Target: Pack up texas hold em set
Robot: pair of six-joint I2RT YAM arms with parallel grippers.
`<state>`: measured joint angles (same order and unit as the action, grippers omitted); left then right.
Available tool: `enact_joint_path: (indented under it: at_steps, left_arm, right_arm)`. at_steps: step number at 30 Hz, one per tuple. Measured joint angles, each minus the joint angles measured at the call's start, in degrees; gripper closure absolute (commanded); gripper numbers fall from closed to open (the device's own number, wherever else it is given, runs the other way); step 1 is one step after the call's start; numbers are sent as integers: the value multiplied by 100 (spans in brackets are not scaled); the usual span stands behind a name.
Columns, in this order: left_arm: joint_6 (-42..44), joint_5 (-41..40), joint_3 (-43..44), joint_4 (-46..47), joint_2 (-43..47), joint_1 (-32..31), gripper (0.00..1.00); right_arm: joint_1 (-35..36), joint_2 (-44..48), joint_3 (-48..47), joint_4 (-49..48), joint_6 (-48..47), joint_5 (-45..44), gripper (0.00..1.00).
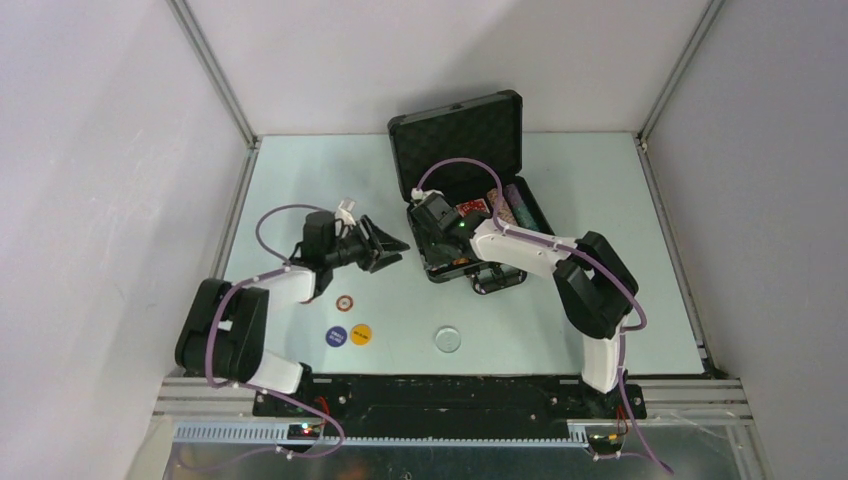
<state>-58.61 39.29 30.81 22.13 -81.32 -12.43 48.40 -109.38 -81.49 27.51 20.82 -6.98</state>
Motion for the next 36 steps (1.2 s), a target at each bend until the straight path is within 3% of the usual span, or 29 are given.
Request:
enact_joint_path:
  at_steps: [9,36]
  left_arm:
    - [-168,-22,57,468,-809,-326,48]
    - [-831,66,76,1764,-1891,-568,48]
  right_arm:
    - [-26,33,24,-48,-15,103,54]
    - [-127,192,337,-317,-105,164,55]
